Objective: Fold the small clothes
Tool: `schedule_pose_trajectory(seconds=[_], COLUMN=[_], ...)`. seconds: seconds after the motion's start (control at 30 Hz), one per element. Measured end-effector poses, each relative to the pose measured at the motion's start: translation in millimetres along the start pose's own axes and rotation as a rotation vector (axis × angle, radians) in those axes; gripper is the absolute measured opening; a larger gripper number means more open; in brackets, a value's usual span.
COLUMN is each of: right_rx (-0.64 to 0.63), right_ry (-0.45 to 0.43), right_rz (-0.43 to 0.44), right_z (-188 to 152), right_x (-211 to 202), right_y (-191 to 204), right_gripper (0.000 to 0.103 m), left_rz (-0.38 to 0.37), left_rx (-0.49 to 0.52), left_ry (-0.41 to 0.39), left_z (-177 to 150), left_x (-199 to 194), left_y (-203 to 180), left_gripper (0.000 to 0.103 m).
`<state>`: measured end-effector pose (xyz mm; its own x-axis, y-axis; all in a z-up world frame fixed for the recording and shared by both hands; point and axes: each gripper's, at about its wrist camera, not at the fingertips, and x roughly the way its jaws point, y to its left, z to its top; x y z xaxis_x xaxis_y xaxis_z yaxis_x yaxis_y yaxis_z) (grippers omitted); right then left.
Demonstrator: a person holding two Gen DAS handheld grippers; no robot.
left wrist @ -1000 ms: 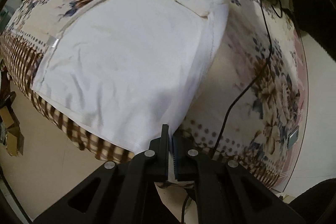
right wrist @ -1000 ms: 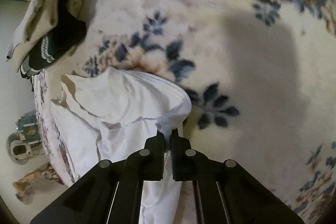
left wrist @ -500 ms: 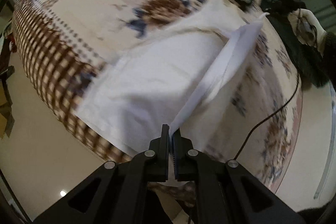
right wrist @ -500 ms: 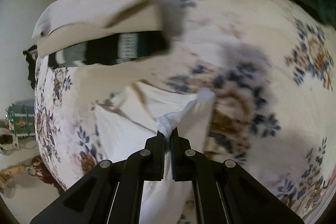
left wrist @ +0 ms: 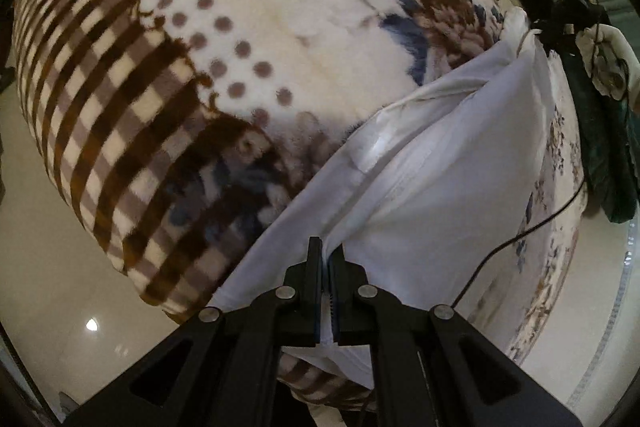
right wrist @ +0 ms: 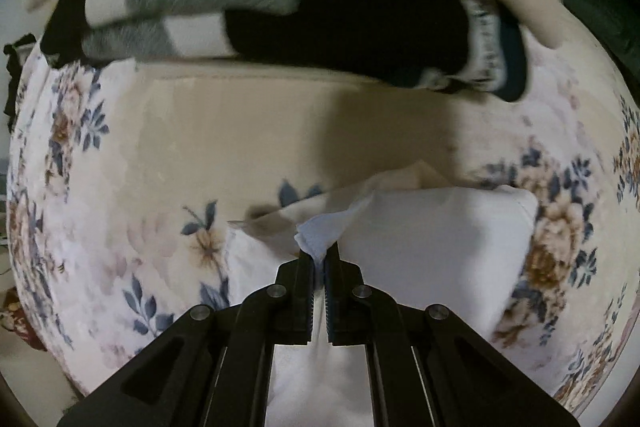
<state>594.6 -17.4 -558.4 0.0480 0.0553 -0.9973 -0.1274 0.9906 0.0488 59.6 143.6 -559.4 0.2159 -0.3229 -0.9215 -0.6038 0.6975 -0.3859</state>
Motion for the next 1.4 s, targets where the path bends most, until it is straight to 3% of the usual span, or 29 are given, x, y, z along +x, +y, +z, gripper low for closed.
schedule_pose_trajectory(seconds=[0.3, 0.6, 0.73, 0.77, 0.8, 0.83, 0.87, 0.9, 1.0, 1.13, 1.23, 1.27, 1.3, 1.33, 1.4], right_rx=[-0.013, -0.036, -0.002, 0.024, 0.045, 0.066, 0.085, 0.084, 0.021, -0.038, -0.024, 0.001, 0.029, 0.060, 0.116], right_ry=[0.019, 0.033, 0.071, 0.088, 0.102, 0.113, 0.118, 0.118, 0.127, 0.230, 0.399, 0.453, 0.489, 0.529, 0.590], right_rz=[-0.049, -0.100, -0.061, -0.009, 0.034, 0.080, 0.150, 0.175, 0.191, 0.173, 0.196, 0.218, 0.231, 0.250, 0.274], right_z=[1.6, -0.6, -0.7, -5.3, -10.1, -17.6, -34.4, -45.6, -116.5, -240.7, -359.1, -393.8, -417.1, -444.8, -487.9], right_x=[18.5, 39.8, 46.2, 41.6, 37.7, 32.2, 20.8, 13.3, -14.7, -27.3, -8.5, 0.8, 7.9, 16.4, 34.5], right_y=[33.1, 62.9, 53.9, 47.0, 40.4, 34.6, 25.7, 22.4, 13.7, 4.1, 7.9, 8.9, 9.1, 7.5, 8.2], right_gripper=[0.004, 0.004, 0.008, 0.017, 0.042, 0.053, 0.060, 0.060, 0.060, 0.060, 0.060, 0.060, 0.060, 0.060, 0.060], left_rz=[-0.034, -0.024, -0.100, -0.101, -0.095, -0.102, -0.112, -0.111, -0.111, -0.077, -0.047, -0.030, -0.017, 0.003, 0.003], left_rx=[-0.027, -0.022, -0.079, -0.087, -0.092, -0.092, -0.096, -0.100, -0.065, 0.031, 0.067, 0.076, 0.080, 0.082, 0.069], left_ry=[0.031, 0.055, 0.105, 0.106, 0.100, 0.090, 0.081, 0.072, 0.063, 0.091, 0.103, 0.100, 0.093, 0.090, 0.072], left_z=[-3.4, 9.5, 14.5, 15.1, 14.7, 14.1, 13.2, 12.2, 8.8, 5.7, 2.5, 1.0, -0.1, -1.6, -4.0], left_x=[-9.7, 8.5, 5.6, 2.3, -3.0, -8.4, -13.9, -19.0, -28.8, -20.5, -7.8, -4.3, -2.7, -1.1, -4.0], left_y=[20.8, 31.5, 42.2, 44.3, 46.7, 49.0, 51.9, 54.4, 54.0, 36.6, 27.5, 25.4, 23.6, 22.9, 26.4], left_gripper=[0.001, 0.003, 0.011, 0.016, 0.025, 0.032, 0.036, 0.042, 0.050, 0.050, 0.048, 0.042, 0.014, 0.002, 0.002])
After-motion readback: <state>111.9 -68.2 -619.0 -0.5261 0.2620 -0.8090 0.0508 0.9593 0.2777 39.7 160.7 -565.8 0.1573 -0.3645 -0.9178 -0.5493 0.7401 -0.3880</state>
